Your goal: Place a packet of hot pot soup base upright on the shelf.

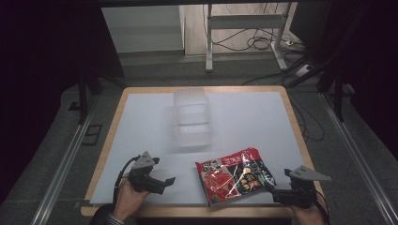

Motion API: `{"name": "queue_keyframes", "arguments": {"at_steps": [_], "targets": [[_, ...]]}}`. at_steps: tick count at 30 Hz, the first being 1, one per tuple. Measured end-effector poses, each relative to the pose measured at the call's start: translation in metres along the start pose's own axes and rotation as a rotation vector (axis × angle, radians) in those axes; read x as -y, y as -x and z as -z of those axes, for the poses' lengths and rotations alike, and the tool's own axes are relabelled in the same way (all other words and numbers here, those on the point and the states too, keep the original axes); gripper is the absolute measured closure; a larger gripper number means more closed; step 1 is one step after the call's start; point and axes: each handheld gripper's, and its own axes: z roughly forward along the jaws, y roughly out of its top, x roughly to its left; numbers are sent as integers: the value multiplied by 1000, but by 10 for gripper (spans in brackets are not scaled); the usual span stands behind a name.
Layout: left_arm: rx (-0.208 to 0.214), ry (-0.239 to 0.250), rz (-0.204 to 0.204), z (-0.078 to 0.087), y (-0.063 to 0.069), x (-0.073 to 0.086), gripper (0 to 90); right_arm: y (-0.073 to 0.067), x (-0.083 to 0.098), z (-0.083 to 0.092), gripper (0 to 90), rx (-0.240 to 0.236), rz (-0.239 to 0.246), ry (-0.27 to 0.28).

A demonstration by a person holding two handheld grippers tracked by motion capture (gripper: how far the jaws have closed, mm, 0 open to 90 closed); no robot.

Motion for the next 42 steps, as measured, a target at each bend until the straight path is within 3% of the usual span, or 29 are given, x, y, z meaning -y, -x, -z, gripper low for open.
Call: {"name": "queue_keyframes", "arguments": {"at_steps": [1, 4, 9, 18, 23, 25, 42], "targets": [[0, 2, -1, -1, 1, 0, 0, 3, 2, 1, 38, 9, 34, -9], [23, -5, -12, -6, 4, 0, 0, 6, 3, 3, 35, -2, 42, 0], [15, -48, -28, -10, 8, -2, 0, 6, 1, 4, 29, -12, 38, 30], [24, -58, 3, -9, 8, -3, 5, 7, 2, 2, 25, -24, 29, 27], [5, -75, -29, -9, 13, -5, 53, 8, 3, 1, 25, -32, 26, 25], [16, -66, -35, -7, 16, -7, 131, 7, 2, 1, 25, -32, 29, 33], [156, 5, -76, -9, 38, -24, 513, 7, 1, 3, 28, -24, 40, 46]]}}
